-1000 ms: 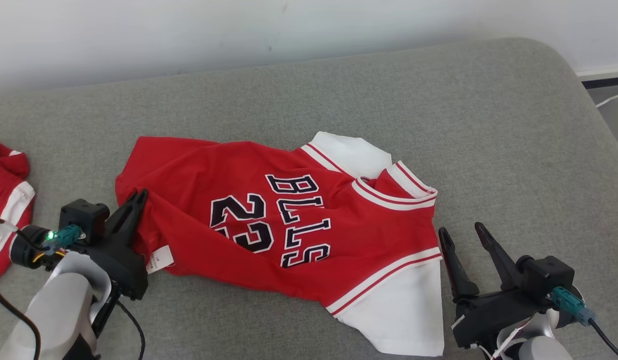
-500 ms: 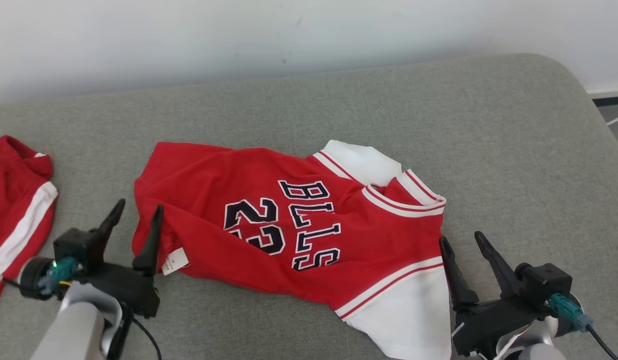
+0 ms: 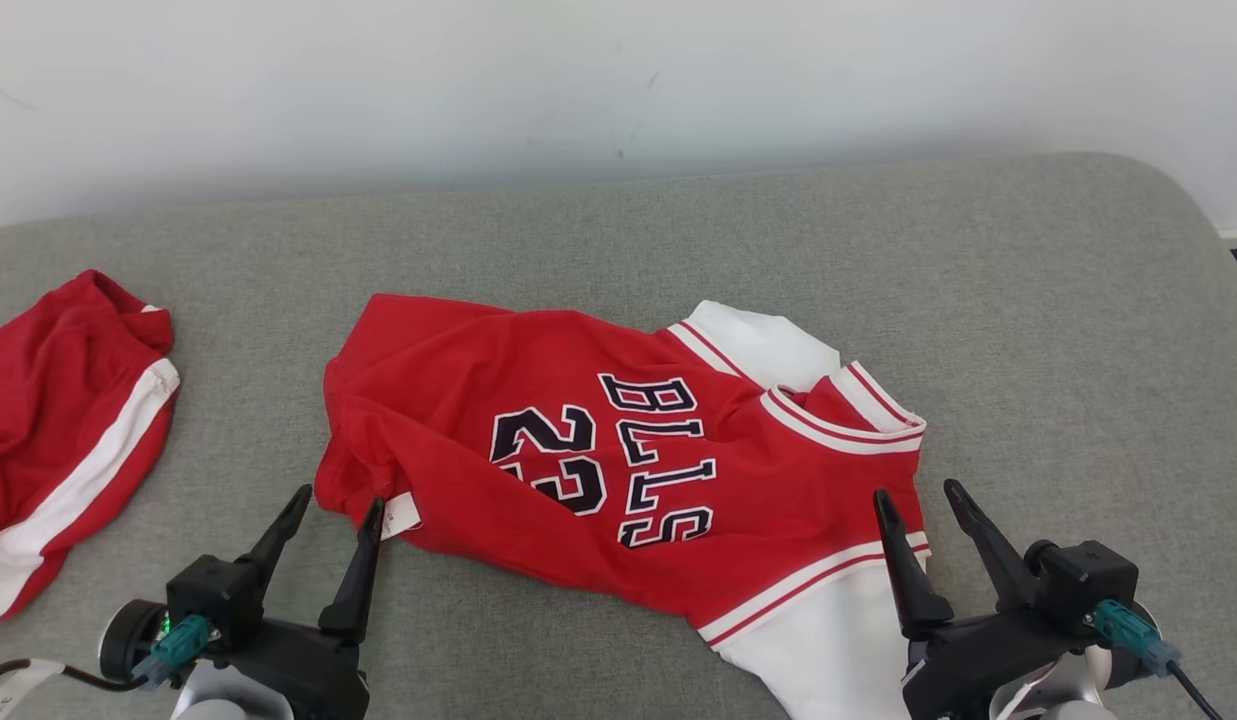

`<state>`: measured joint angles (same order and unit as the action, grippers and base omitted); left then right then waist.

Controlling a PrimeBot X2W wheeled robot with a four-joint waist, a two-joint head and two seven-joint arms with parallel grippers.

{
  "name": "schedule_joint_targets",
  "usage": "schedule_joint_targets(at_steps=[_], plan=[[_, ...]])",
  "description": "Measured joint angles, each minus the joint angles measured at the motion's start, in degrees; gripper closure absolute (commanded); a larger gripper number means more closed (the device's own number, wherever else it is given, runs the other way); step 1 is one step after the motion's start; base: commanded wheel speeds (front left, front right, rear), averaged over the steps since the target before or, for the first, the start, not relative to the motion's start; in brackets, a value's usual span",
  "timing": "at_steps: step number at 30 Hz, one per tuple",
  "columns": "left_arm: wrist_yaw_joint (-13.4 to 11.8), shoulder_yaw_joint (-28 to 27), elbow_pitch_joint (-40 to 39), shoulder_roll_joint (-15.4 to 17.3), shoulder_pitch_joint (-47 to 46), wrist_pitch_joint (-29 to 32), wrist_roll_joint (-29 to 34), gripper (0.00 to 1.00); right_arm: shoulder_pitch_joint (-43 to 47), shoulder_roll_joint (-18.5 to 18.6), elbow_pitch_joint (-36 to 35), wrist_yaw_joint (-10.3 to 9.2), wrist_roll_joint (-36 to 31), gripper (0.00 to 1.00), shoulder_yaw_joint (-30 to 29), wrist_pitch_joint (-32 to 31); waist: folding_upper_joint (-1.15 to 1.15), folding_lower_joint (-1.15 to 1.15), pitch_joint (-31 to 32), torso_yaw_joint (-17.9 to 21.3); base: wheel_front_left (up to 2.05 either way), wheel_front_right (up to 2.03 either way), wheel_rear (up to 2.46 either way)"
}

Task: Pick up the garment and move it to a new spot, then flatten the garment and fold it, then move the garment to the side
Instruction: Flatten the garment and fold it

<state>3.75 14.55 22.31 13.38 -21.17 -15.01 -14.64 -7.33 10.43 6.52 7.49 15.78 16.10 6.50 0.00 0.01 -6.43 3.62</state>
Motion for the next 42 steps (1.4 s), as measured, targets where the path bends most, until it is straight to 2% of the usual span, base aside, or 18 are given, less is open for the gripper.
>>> schedule_joint_targets(at_steps=[19, 21, 23, 24, 31, 37, 42], plan=[[1.7, -1.4, 7.0, -0.8, -2.7, 0.0, 1.0, 0.00, -0.7, 0.0, -0.1, 0.00, 0.2, 0.00, 0.1, 0.6, 0.00, -0.01, -2.6, 3.8, 0.00, 0.00, 0.00], [1.8, -1.5, 7.5, -1.0, -2.9, 0.0, 1.0, 0.51, -0.7, 0.0, -0.1, 0.00, 0.2, 0.00, 0.0, 0.6, 0.00, -0.01, -2.7, 4.0, 0.00, 0.00, 0.00], [2.2, -1.6, 8.0, -1.1, -3.4, 0.0, 1.0, 0.93, -0.7, 0.0, -0.1, 0.00, 0.2, 0.00, -0.2, 0.6, 0.00, -0.01, -2.8, 4.0, 0.00, 0.00, 0.00], [2.2, -1.7, 8.2, -1.1, -3.6, 0.0, 1.0, 1.00, -0.7, 0.0, -0.1, 0.00, 0.2, 0.00, -0.2, 0.6, 0.01, -0.01, -2.9, 4.0, 0.00, 0.00, 0.00], [2.7, -2.9, 8.3, -1.9, -3.8, 0.0, 0.5, 1.00, -0.7, 0.0, 0.1, 0.00, 0.1, 0.00, -0.4, 0.6, 0.01, -0.01, -2.5, 3.1, 0.00, 0.00, 0.00], [3.2, -2.8, 1.3, -2.3, -0.5, 0.0, 0.4, 1.00, 0.0, -0.1, 0.6, 0.00, 0.1, 0.00, -0.6, 0.6, 0.01, -0.01, -1.1, 1.8, 0.00, 0.00, 0.00], [3.2, -2.9, -5.1, -0.6, 5.1, 0.0, -0.5, 1.00, 0.9, -0.3, 1.0, 0.00, 0.4, 0.00, -0.6, 0.7, 0.00, -0.01, 0.1, 0.1, 0.00, 0.00, 0.00]])
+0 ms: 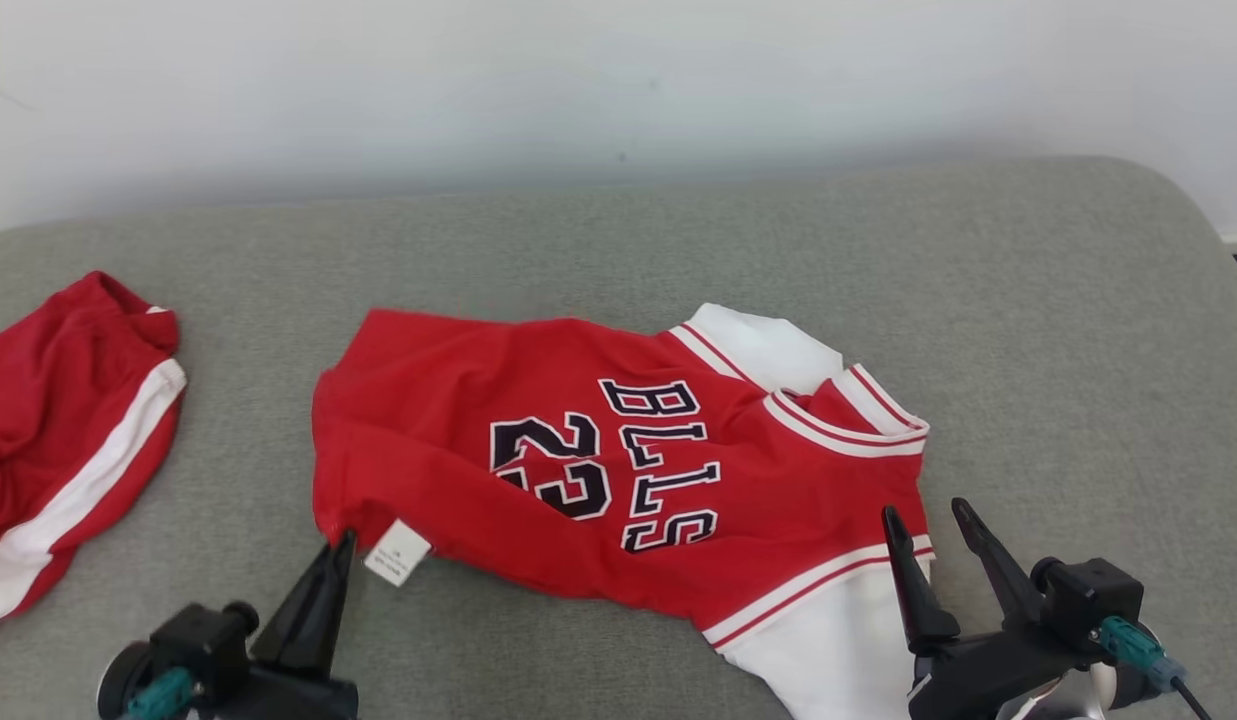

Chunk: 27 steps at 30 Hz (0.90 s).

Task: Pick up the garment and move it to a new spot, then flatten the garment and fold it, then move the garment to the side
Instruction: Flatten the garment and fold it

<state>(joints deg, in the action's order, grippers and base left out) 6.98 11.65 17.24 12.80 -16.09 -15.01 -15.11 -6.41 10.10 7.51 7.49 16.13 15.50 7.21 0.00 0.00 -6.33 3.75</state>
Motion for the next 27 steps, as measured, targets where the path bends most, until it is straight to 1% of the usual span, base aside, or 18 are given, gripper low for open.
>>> schedule_joint_targets(at_steps=[7, 10, 11, 12, 13, 18, 20, 23, 27], plan=[[0.0, 0.7, -8.8, 2.9, 6.8, 3.6, -1.2, 1.00, 1.1, 0.2, 0.1, 0.00, 0.1, 0.00, -0.5, -0.1, 0.00, 0.00, 1.2, -2.8, 0.00, 0.00, 0.00], [0.3, 2.7, -11.9, 3.7, 9.7, 4.9, -4.4, 1.00, 1.1, 0.3, 0.0, 0.00, 0.1, 0.00, -0.5, -0.2, 0.00, 0.00, 1.8, -3.5, 0.00, 0.00, 0.00], [0.4, 3.2, -12.1, 4.2, 10.8, 5.4, -4.6, 1.00, 1.1, 0.3, -0.1, 0.00, 0.1, 0.00, -0.5, -0.2, 0.00, 0.00, 1.9, -3.7, 0.00, 0.00, 0.00], [0.4, 3.1, -11.7, 6.0, 12.7, 5.7, -4.7, 1.00, 1.2, 0.6, -0.2, 0.00, 0.1, 0.00, -0.5, -0.6, 0.00, 0.00, 2.2, -4.0, 0.00, 0.00, 0.00], [0.4, 3.1, -11.4, 6.2, 13.2, 5.6, -5.2, 1.00, 1.2, 0.6, -0.2, 0.00, 0.2, 0.00, -0.5, -0.7, 0.00, 0.00, 2.3, -4.1, 0.00, 0.00, 0.00], [0.4, 3.2, -11.6, 6.0, 13.8, 4.4, -7.0, 1.00, 1.8, 1.2, -0.7, 0.00, 0.4, 0.00, -0.8, -1.2, 0.00, 0.00, 2.7, -4.2, 0.00, 0.00, 0.00], [0.4, 3.4, -11.2, 6.6, 13.8, 4.3, -7.0, 1.00, 1.8, 1.3, -1.0, 0.00, 0.4, 0.00, -0.9, -1.5, 0.00, 0.00, 2.7, -4.2, 0.00, 0.00, 0.00], [0.3, 3.4, -8.0, 7.2, 14.3, 3.9, -6.9, 1.00, 1.8, 1.3, -1.2, 0.00, 0.4, 0.00, -0.8, -1.8, 0.00, 0.00, 2.7, -4.0, 0.00, 0.00, 0.00], [0.1, 3.5, -5.0, 6.2, 14.7, 2.4, -7.3, 1.00, 1.9, 1.3, -1.2, 0.00, 0.4, 0.00, -0.7, -2.0, 0.00, 0.00, 2.8, -3.7, 0.00, 0.00, 0.00]])
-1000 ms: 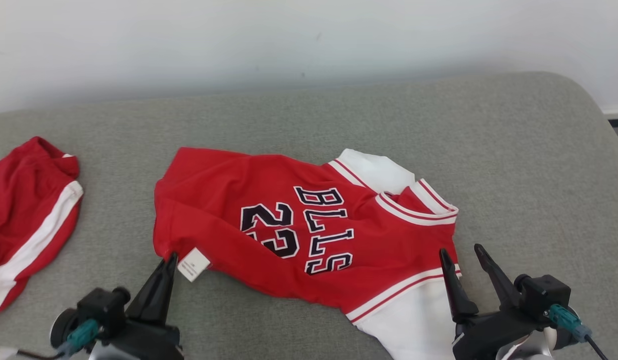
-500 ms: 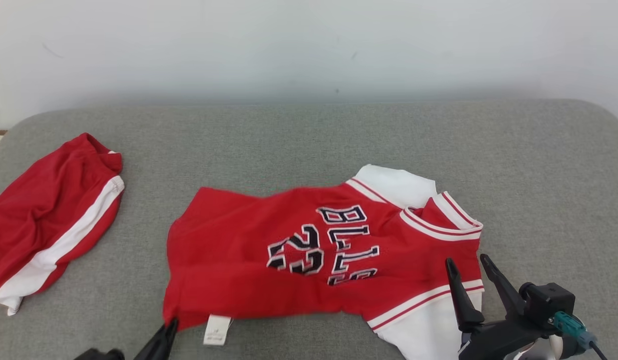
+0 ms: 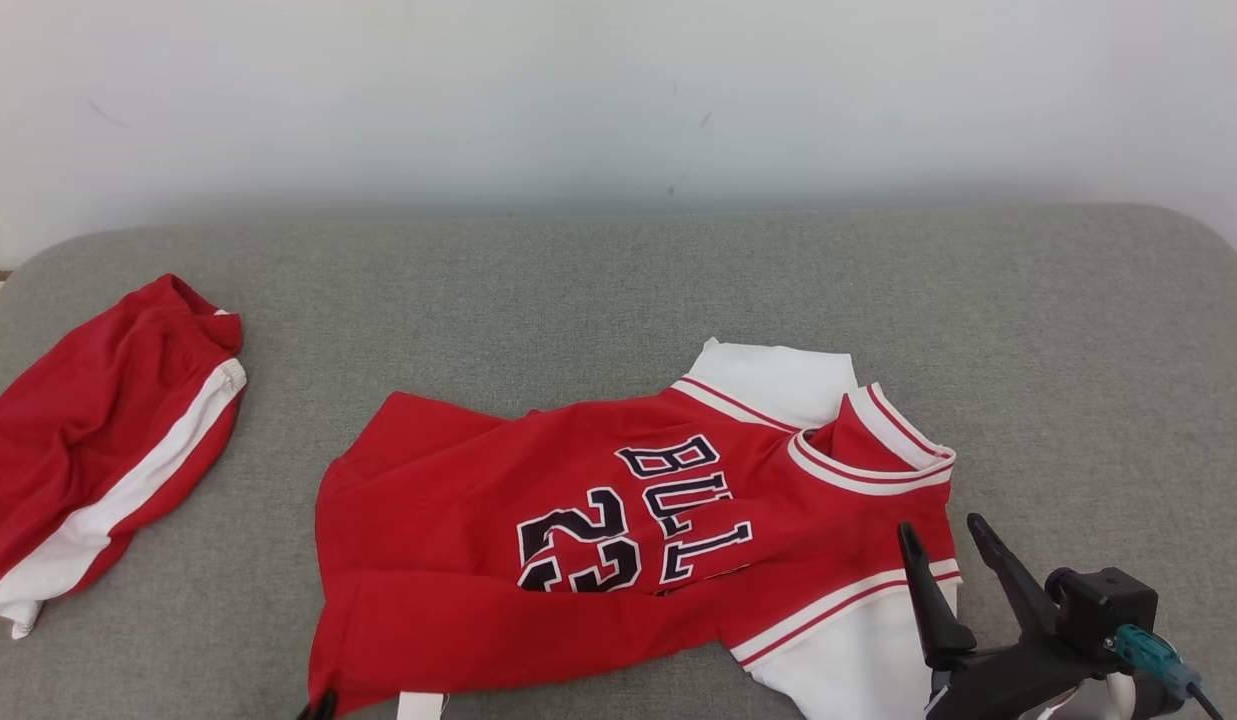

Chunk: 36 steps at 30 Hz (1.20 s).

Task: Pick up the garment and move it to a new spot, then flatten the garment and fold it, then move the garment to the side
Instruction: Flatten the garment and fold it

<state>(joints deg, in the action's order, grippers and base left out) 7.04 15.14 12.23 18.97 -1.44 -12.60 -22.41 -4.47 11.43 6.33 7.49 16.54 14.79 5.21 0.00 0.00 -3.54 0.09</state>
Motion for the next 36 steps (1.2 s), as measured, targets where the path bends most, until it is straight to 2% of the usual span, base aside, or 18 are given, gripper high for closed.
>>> schedule_joint_targets(at_steps=[1, 2, 3, 4, 8, 13, 23, 36], plan=[[0.0, 0.1, 0.7, -0.1, 0.0, -0.2, 0.1, 1.00, 0.1, 0.0, 0.0, 0.00, 0.0, 0.00, 0.0, 0.0, 0.00, 0.00, 0.0, 0.0, 0.00, 0.00, 0.00], [0.0, 0.3, 1.5, -0.2, -0.1, -0.4, 0.2, 0.94, 0.1, 0.0, 0.0, 0.00, 0.0, 0.00, 0.0, -0.1, 0.00, 0.00, 0.0, 0.0, 0.00, 0.00, 0.00], [-0.1, 0.9, 2.8, -0.5, -0.3, -0.7, 0.9, 0.42, 0.1, 0.0, -0.1, 0.00, 0.0, 0.00, -0.2, -0.2, 0.00, 0.00, -0.1, 0.0, 0.00, 0.00, 0.00], [-0.2, 0.7, 3.1, -0.9, -0.4, -1.1, 0.8, 0.00, 0.1, 0.0, -0.1, 0.00, 0.0, 0.00, -0.2, -0.2, 0.00, 0.00, -0.1, -0.1, 0.00, 0.00, 0.00], [-0.8, 0.3, 3.6, -1.9, -0.7, -1.7, 0.8, 0.00, 0.1, 0.2, -0.3, 0.00, 0.0, 0.00, -0.4, -0.2, 0.00, 0.00, -0.1, -0.3, 0.00, 0.00, 0.00], [-3.2, -2.3, 1.9, -3.8, 0.0, -2.2, 0.8, 0.00, 0.2, 0.1, -0.5, 0.00, 0.0, 0.00, -0.7, -0.1, 0.00, 0.00, 0.0, -0.9, 0.00, 0.00, 0.00], [-7.6, -10.7, -9.2, -8.4, 2.9, -2.4, 6.3, 0.00, 0.2, -0.2, -0.7, 0.00, -0.6, 0.00, -1.4, 0.6, 0.00, 0.00, 1.2, -1.6, 0.00, 0.00, 0.00], [-8.3, -17.7, -14.2, -12.1, 5.0, -2.4, 10.2, 0.00, 1.3, -0.6, -1.4, 0.00, -2.0, 0.00, -3.5, 1.3, 0.00, 0.00, 2.3, 1.0, 0.00, 0.00, 0.00]])
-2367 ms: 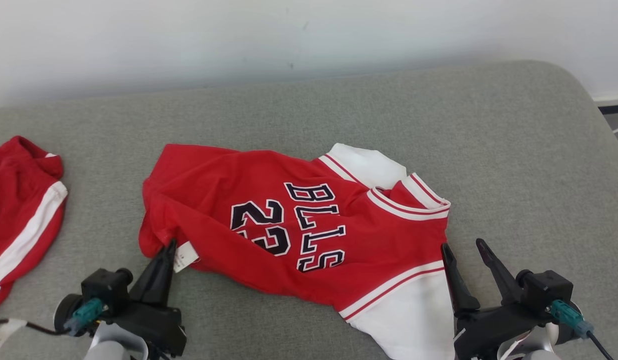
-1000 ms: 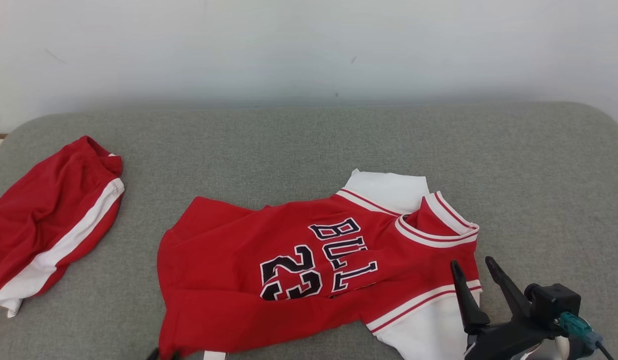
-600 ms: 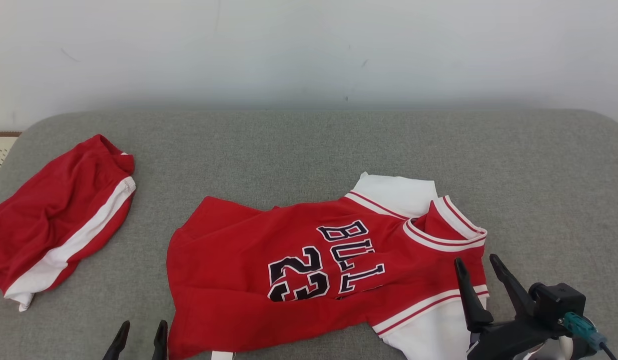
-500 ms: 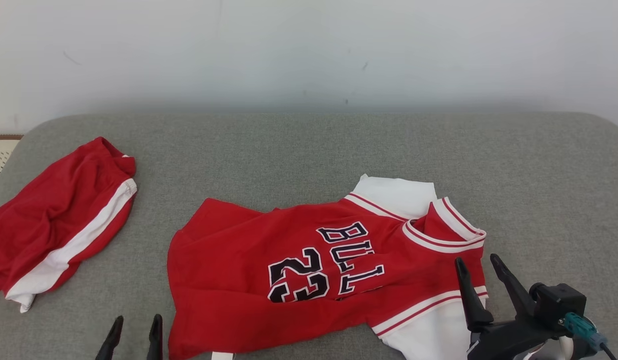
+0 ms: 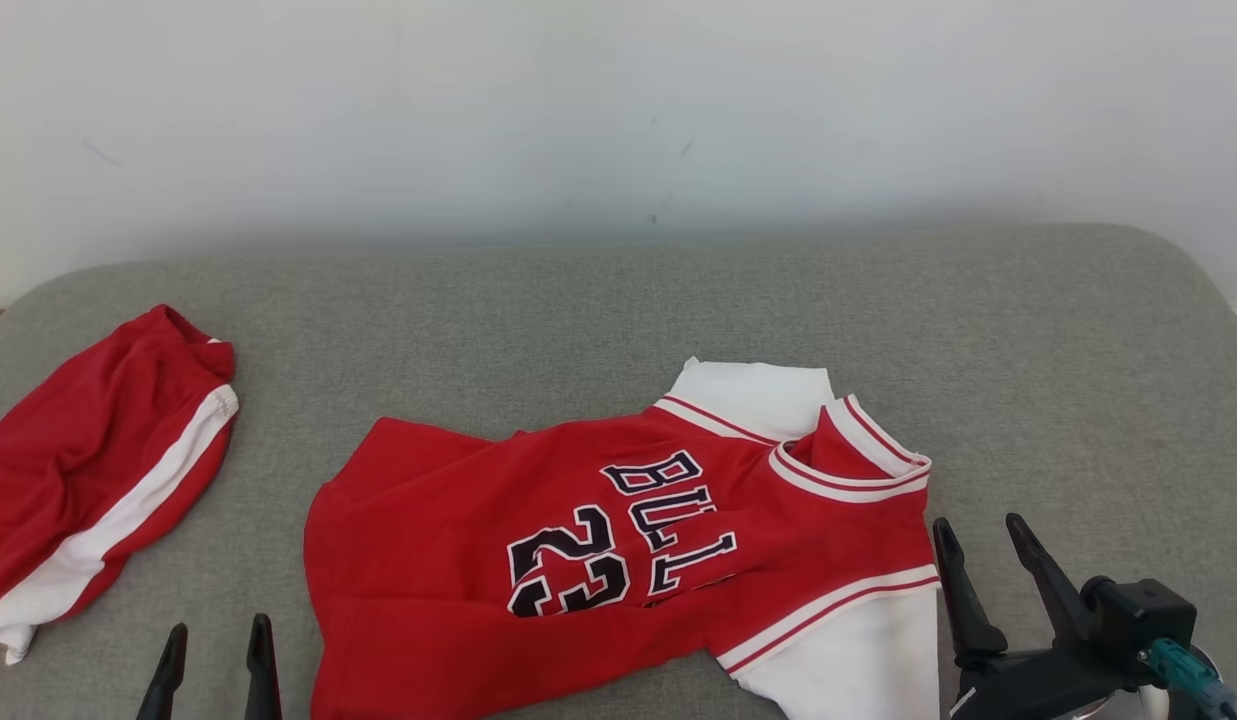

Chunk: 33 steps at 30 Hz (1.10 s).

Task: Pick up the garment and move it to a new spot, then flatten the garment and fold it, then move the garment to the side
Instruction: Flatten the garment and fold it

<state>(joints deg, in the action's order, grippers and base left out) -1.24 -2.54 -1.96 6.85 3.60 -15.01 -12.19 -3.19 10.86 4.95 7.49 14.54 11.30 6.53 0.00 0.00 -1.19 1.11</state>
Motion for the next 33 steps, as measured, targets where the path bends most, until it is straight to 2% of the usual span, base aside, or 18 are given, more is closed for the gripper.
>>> schedule_joint_targets(at_steps=[9, 18, 33], plan=[[1.5, -1.2, 1.0, -1.0, 0.2, 0.0, 0.9, 0.00, 1.8, -1.1, -0.8, 0.00, -1.4, 0.00, -2.4, 0.1, 0.00, 0.00, 0.8, 1.3, 0.00, 0.00, 0.00], [1.5, -2.9, 2.2, -1.3, 0.0, 0.0, 1.8, 0.00, 2.6, -2.1, -1.4, 0.00, -2.1, 0.00, -2.7, 0.3, 0.00, 0.00, 1.8, 1.2, 0.00, 0.00, 0.00], [1.7, -2.5, 4.8, -0.9, 0.0, 0.0, 2.7, 0.00, 2.7, -2.1, -1.0, 0.00, -2.4, 0.00, -2.0, 0.3, 0.00, 0.00, 3.0, 0.5, 0.00, 0.00, 0.00]])
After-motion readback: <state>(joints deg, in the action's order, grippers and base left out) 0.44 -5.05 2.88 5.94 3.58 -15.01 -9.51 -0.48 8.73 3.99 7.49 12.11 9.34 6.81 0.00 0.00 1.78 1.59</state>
